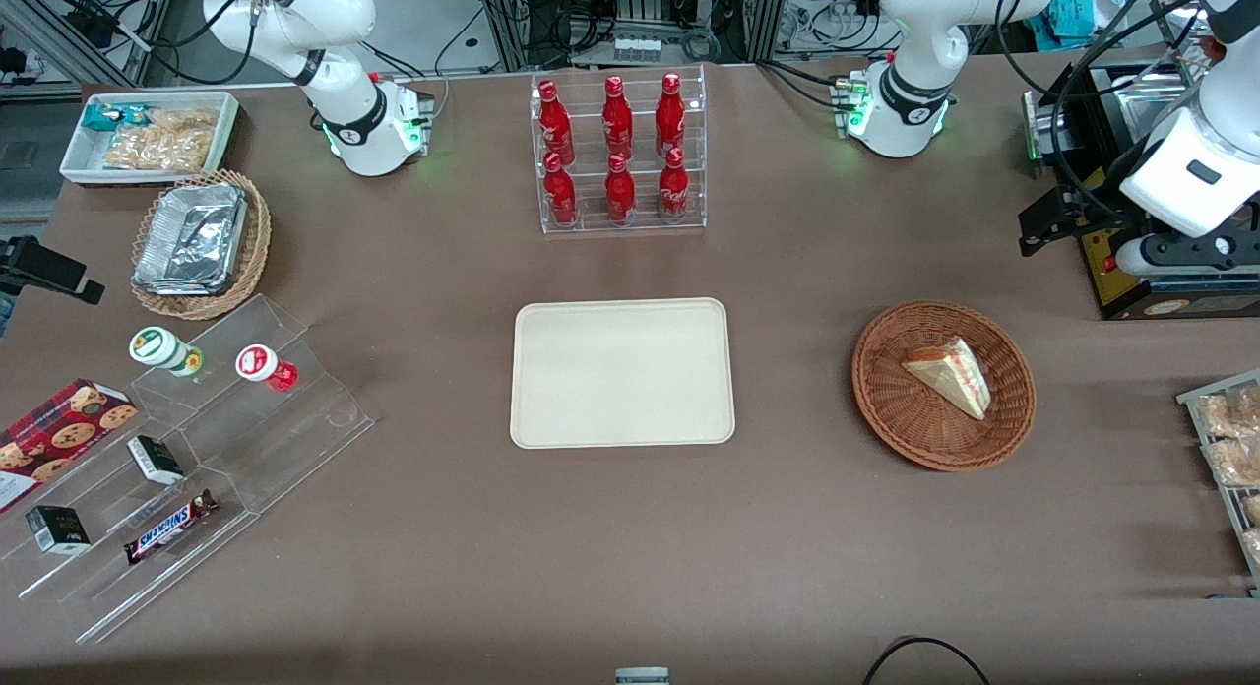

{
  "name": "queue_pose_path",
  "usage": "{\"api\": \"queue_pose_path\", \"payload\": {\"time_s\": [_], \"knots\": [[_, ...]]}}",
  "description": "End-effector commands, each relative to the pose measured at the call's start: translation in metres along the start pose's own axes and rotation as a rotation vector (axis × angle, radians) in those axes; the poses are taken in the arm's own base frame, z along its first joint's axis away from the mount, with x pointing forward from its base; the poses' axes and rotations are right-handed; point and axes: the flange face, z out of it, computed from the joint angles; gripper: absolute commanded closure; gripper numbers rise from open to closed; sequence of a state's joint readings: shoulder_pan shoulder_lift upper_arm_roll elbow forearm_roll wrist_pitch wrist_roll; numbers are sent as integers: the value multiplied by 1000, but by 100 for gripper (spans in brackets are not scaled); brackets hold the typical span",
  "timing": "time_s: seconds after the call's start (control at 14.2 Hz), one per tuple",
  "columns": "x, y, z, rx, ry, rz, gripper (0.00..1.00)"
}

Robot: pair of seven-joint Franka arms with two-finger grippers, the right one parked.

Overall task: Place sandwich from basket to tray
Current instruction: 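Move the left gripper down over the sandwich in the wicker basket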

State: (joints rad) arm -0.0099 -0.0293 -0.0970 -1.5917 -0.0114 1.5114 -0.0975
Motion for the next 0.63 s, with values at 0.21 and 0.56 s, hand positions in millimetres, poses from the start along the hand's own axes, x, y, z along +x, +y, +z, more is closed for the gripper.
{"api": "queue_pose_path", "payload": {"time_s": [0.21,0.56], "knots": [[14,-5,46,11,-93,-1,0],[15,-12,144,30,-118,-9,0]]}}
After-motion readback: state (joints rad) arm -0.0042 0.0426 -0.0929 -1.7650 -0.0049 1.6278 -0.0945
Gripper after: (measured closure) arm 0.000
